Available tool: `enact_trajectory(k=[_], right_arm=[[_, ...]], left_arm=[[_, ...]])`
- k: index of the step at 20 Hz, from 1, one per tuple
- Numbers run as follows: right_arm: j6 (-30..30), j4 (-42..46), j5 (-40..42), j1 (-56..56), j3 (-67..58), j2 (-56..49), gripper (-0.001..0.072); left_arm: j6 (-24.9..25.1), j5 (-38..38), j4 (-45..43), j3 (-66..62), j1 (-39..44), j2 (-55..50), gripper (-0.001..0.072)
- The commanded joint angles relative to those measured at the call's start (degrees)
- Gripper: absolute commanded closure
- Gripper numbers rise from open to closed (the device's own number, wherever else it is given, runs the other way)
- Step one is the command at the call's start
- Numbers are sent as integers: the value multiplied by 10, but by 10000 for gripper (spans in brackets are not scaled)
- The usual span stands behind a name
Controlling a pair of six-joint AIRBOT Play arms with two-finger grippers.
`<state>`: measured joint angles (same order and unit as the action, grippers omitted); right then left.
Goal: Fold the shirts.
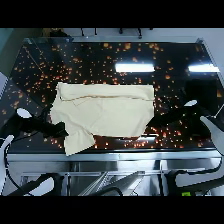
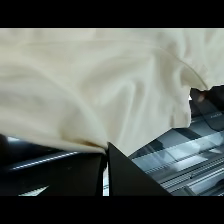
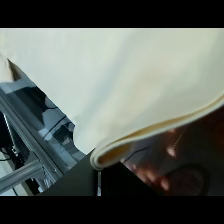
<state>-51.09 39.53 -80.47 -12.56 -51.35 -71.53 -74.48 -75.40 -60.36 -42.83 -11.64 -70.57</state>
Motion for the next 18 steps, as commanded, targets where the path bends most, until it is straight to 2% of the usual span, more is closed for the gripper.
enact_trajectory(k=[1,5,7,10,12,14,18], right_arm=[[-13,2,6,2,-1,21,687],[-74,99,0,-8,-1,59,688],[-83,114,-13,-34,-1,83,688],[-88,113,-24,-65,-1,116,688],[-88,113,-24,-75,-1,125,688],[-87,109,-17,-77,-1,125,688],[-57,25,11,-76,-26,118,688]], left_arm=[[1,-5,-1,0,-1,33,690],[1,-26,-9,-1,-24,92,690],[-4,-31,-46,-1,-60,137,690],[-9,-37,-40,-1,-122,195,691],[-9,-35,-45,-1,-135,216,691],[-8,-35,-39,0,-132,217,691],[-8,-27,-40,-66,-71,174,691]])
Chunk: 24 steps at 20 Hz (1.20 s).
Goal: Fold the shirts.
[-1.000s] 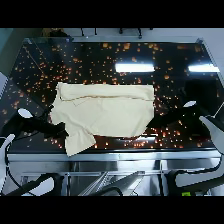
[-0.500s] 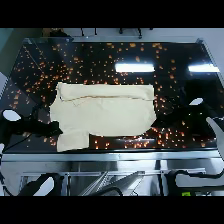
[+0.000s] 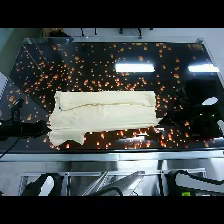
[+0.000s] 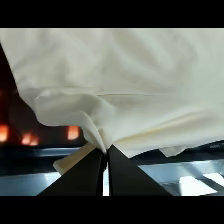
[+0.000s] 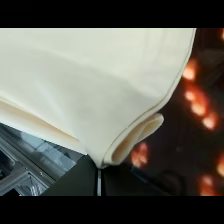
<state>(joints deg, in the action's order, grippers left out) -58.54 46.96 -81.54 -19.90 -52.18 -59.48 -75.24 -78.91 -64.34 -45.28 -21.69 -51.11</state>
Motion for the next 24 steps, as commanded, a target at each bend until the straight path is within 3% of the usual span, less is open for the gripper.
enact_trajectory(k=[1,8,13,18,19,20,21,22,24], right_arm=[[17,-54,27,-2,-39,-10,688],[8,-71,105,51,-226,-144,688],[9,-72,191,91,-241,-243,687],[18,-74,228,98,-242,-259,677],[17,-74,227,98,-243,-259,601],[17,-79,226,98,-246,-257,444],[17,-81,221,97,-251,-253,370],[17,-79,210,93,-261,-247,331],[15,-67,195,73,-284,-233,280]], left_arm=[[-2,11,-3,-82,45,-45,691],[-9,29,-4,-379,115,-275,691],[-7,48,-7,-511,158,-444,690],[-8,29,-27,-581,157,-563,689],[-8,38,-25,-590,157,-578,687],[-8,41,-25,-605,159,-594,684],[-9,39,-26,-622,161,-606,426],[-12,32,-26,-639,160,-614,7],[-24,-15,-25,-684,157,-620,27]])
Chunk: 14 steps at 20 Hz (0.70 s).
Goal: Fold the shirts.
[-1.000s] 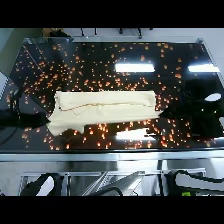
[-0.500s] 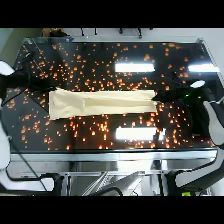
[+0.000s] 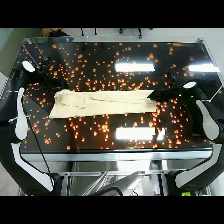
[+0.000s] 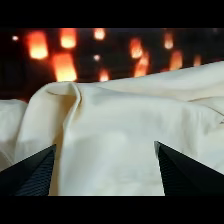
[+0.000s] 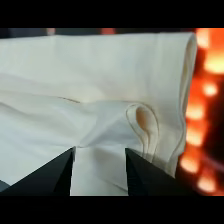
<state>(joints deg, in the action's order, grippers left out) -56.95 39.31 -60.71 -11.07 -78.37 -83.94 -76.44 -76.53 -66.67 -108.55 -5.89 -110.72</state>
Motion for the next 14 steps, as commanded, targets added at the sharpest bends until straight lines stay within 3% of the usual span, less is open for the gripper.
enact_trajectory(k=[1,2,4,12,13,14], right_arm=[[-2,10,-13,-30,-26,14,122],[-1,10,-17,-41,-26,11,61],[-3,10,-37,-50,-26,-7,61],[0,3,-62,-27,-26,-79,72],[0,-1,-62,-23,-26,-80,173],[7,-13,-69,-17,-28,-80,423]], left_arm=[[-21,-63,-2,-71,-5,-24,27],[-28,-87,8,-92,-6,-24,28],[-35,-116,35,-100,-10,-14,29],[-34,-88,55,38,-3,77,57],[-34,-85,55,49,4,79,57],[-34,-86,55,56,13,78,59]])
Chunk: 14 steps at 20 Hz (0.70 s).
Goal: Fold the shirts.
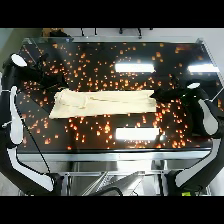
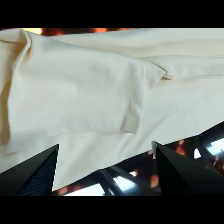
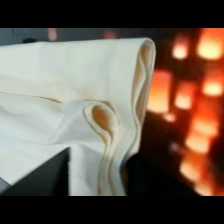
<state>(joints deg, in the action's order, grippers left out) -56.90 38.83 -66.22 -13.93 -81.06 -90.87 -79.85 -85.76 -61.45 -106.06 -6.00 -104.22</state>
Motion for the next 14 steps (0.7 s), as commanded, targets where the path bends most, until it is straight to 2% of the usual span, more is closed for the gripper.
enact_trajectory(k=[1,2,3,6,9,14], right_arm=[[19,-23,-32,15,-9,-8,622],[19,-27,-49,17,-23,-3,629],[18,-26,-62,21,-42,7,686],[-7,-25,-70,32,-106,61,687],[-38,-25,-117,34,-183,92,687],[-103,-30,-209,39,-271,133,687]], left_arm=[[-2,7,5,41,27,14,288],[-1,11,19,51,41,14,688],[3,17,36,56,56,14,690],[3,62,59,58,112,13,691],[2,125,61,58,197,-19,690],[-52,281,61,17,356,-124,691]])
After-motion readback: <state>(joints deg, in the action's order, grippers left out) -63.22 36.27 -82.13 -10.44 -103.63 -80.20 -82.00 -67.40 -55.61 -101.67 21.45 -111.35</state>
